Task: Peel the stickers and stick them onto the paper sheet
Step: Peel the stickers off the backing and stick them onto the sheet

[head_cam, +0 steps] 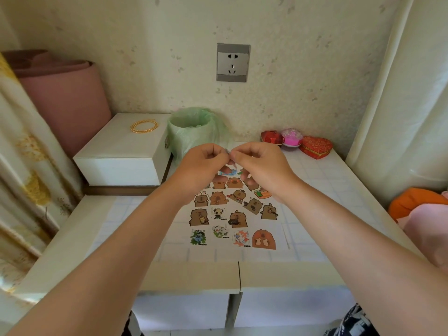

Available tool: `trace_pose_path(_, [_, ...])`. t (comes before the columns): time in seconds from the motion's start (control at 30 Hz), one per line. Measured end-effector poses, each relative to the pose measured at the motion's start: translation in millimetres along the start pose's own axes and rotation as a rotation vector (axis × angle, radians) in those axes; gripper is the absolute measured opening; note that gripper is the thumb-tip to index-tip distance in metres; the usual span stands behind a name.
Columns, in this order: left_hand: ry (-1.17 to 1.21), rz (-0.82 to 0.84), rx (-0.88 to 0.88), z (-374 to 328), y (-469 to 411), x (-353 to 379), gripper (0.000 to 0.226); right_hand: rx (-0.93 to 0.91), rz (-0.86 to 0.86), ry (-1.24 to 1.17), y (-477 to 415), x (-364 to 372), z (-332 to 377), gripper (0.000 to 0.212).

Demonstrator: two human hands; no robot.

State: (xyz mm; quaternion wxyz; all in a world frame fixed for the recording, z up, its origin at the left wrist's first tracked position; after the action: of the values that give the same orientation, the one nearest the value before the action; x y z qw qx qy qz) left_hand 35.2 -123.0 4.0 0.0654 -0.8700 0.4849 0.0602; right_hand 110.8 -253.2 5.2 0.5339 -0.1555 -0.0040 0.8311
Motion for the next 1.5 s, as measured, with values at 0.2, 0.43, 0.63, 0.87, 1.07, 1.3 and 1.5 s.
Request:
trace_pose_path(0.2, [-0.088,-0.036,0.059,-6.3,-5.8,-14.5,0.015,-0.075,-0.027,0.055,-8.7,9.5,10.2,0.010])
trace_pose_path(0.43, [-0.080,-0.090,0.071,-8.9,-16.3,-42.5,0.016,-0.046,-0.032,0.000,-20.8,39.6,20.5,0.006])
trace_pose_path(0.63, [-0.009,-0.099,0.058,-4.8,-27.4,-72.7,0.017,-0.077,-0.003,-0.018,-35.1,64.5,34.7,0.005])
trace_pose_path(0.87, [0.014,-0.192,0.053,-3.7,-38.6,-104.2,0.014,-0.053,0.064,-0.032,-58.1,98.0,45.3,0.006])
trace_pose_path(1.07, [-0.016,-0.342,0.002,-0.5,-45.4,-125.3,0.014,0.029,-0.055,-0.026,-93.4,110.6,46.1,0.006])
trace_pose_path(1.3, [-0.023,-0.372,-0.037,2.9,-46.7,-137.4,0.015,-0.154,-0.279,0.243,-143.5,109.9,44.5,0.013])
trace_pose_path(1.5, [-0.020,-0.308,-0.114,6.1,-47.6,-129.2,0.017,-0.189,-0.159,0.511,-158.3,111.3,33.1,0.019])
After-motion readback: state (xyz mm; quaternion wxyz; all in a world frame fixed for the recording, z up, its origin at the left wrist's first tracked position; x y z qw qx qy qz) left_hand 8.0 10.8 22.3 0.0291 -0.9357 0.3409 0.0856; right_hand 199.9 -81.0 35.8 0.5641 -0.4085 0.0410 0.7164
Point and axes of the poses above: each hand's wrist, its own y-axis away from the middle knuckle, its own x-axis out of the palm, z = x × y, the point moved 4 cm from there along -y, towards the middle knuckle, and after that the axes turned 8 degrees about -z, right-handed, at the moved point
